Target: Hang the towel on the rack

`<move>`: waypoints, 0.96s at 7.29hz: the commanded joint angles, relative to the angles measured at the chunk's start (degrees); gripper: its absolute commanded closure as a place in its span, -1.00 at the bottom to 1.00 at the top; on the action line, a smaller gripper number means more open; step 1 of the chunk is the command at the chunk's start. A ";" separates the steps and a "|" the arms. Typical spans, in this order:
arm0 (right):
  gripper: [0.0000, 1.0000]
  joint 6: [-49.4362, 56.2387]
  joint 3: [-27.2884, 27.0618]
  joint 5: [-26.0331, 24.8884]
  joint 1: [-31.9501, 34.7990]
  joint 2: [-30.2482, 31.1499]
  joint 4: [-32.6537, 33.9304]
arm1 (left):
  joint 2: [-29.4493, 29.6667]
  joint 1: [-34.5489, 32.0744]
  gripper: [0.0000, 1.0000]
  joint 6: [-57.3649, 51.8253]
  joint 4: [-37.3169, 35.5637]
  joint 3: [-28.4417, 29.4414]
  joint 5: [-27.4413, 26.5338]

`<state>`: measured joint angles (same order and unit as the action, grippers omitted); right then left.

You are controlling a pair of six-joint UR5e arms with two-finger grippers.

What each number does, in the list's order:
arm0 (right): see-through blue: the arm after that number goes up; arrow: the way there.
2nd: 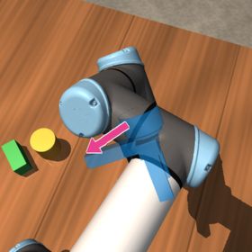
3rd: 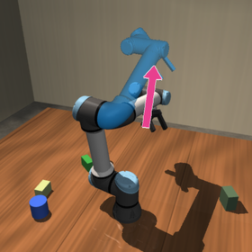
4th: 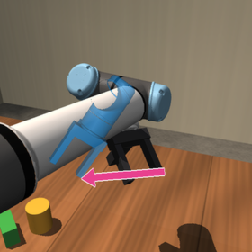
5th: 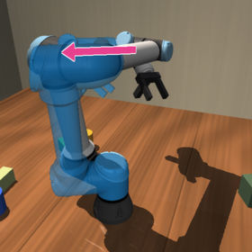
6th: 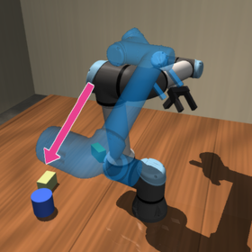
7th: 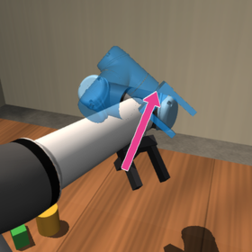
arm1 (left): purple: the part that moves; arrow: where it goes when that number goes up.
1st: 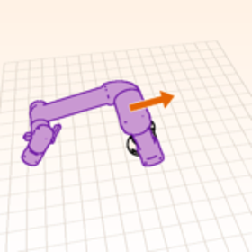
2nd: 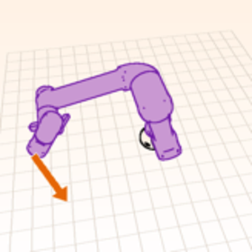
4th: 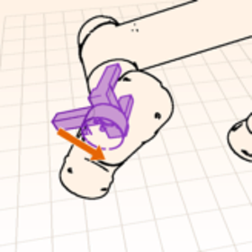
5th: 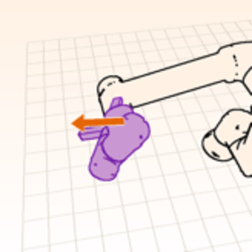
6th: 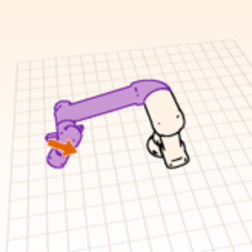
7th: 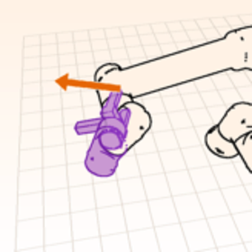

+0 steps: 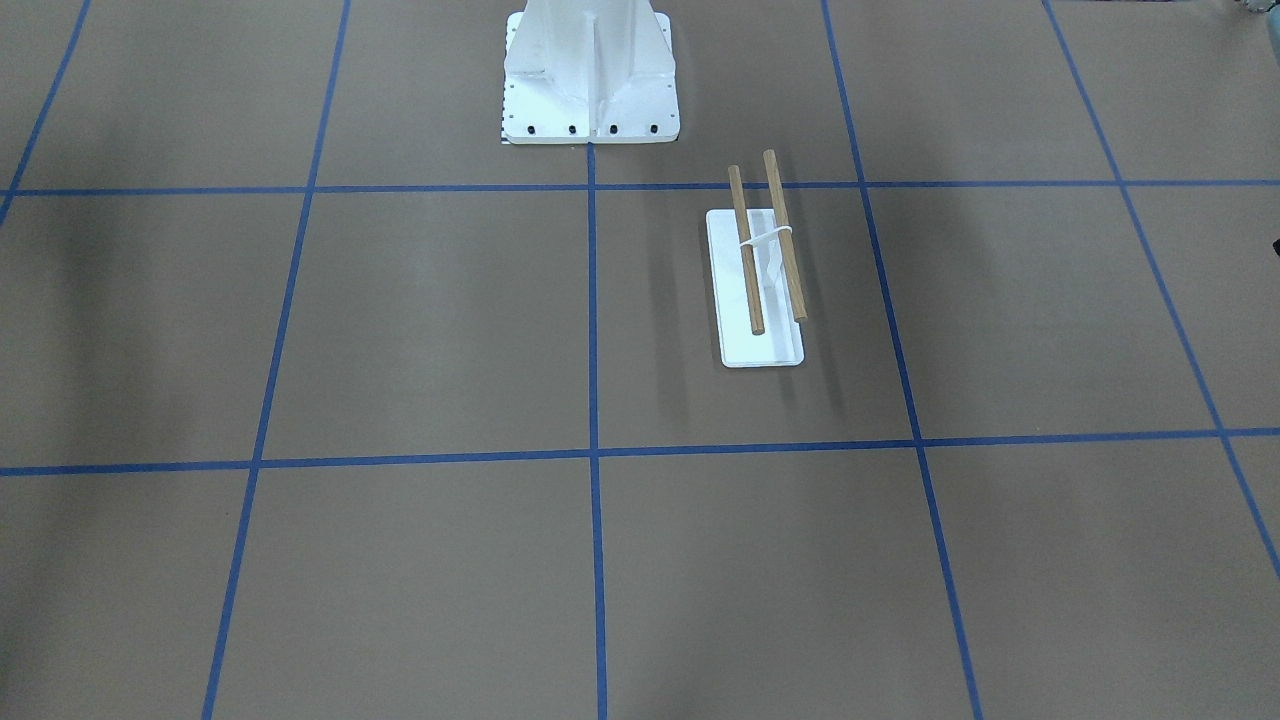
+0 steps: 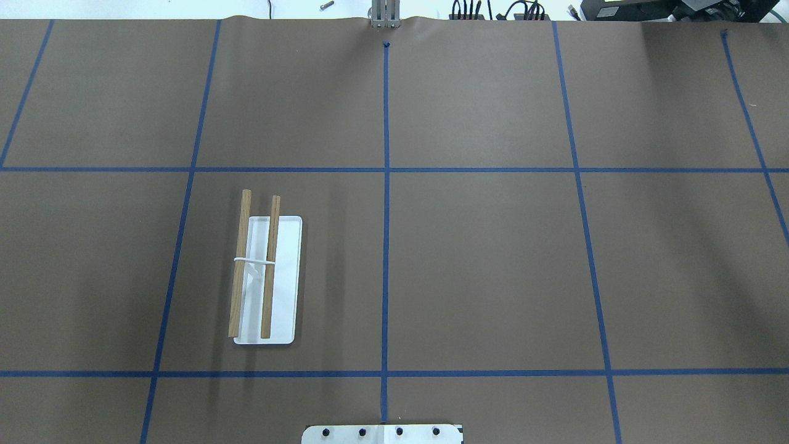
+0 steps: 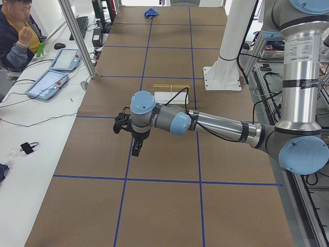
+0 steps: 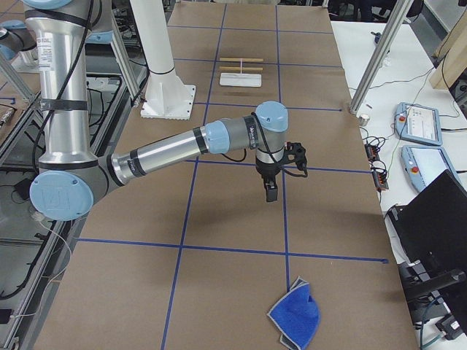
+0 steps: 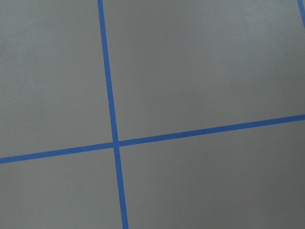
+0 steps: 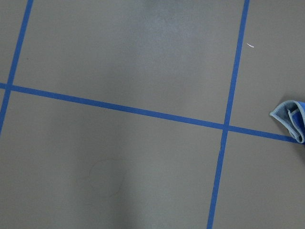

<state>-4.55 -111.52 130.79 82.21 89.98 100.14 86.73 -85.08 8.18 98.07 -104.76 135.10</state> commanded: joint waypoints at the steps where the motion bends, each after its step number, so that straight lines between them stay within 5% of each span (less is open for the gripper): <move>1: -1.00 0.24 -1.59 1.82 0.05 1.15 1.90 | -0.50 0.09 -0.96 -0.01 0.27 -0.70 0.08; 7: -1.00 0.50 -0.56 3.60 -0.21 2.05 0.94 | -2.18 0.26 -0.96 -0.01 0.63 -0.27 0.17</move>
<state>-4.57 -113.95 134.67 82.07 92.66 101.14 84.67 -84.84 8.05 98.76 -105.15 135.20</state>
